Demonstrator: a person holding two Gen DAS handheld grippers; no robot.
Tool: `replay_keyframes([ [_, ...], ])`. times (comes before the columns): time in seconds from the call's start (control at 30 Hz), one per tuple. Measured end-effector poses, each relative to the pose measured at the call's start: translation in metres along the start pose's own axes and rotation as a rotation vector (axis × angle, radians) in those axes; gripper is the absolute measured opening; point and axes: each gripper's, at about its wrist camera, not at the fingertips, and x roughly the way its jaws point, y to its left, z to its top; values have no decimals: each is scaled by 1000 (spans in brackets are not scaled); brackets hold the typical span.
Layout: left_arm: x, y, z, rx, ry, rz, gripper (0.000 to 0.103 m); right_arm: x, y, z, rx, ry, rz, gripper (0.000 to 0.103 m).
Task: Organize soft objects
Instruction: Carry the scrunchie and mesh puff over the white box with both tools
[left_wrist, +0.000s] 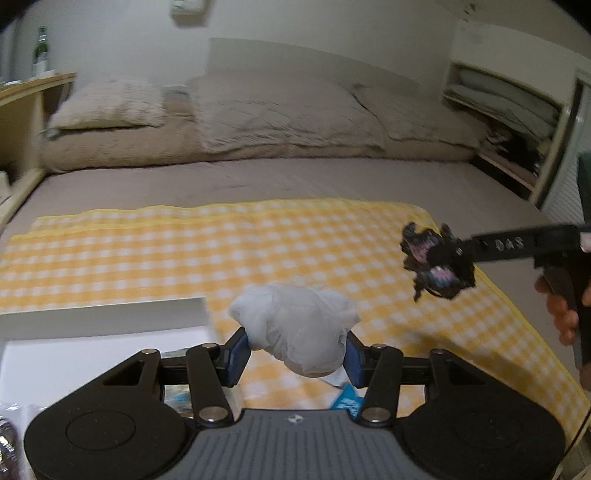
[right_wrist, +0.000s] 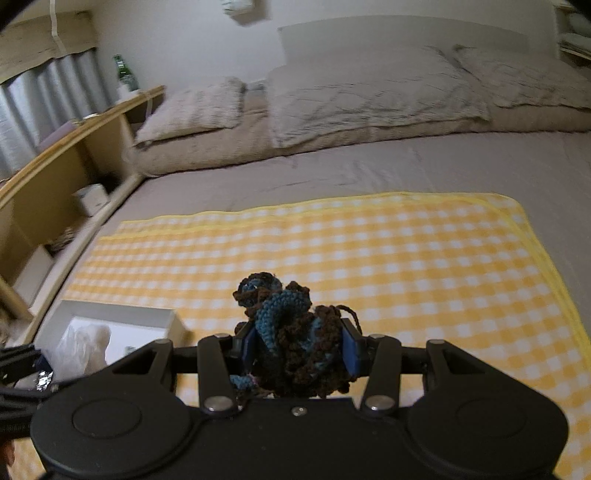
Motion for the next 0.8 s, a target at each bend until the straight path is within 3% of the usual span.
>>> replay_keyframes([
  [0.4, -41, 74, -8, -123, -31, 133, 53, 7, 74, -14, -102, 52, 164, 46],
  [0.6, -48, 112, -16, -193, -11, 189, 53, 24, 119, -31, -151, 120, 252, 46],
  [0.8, -50, 135, -23, -240, 4, 200, 53, 46, 169, -59, -176, 214, 358, 46],
])
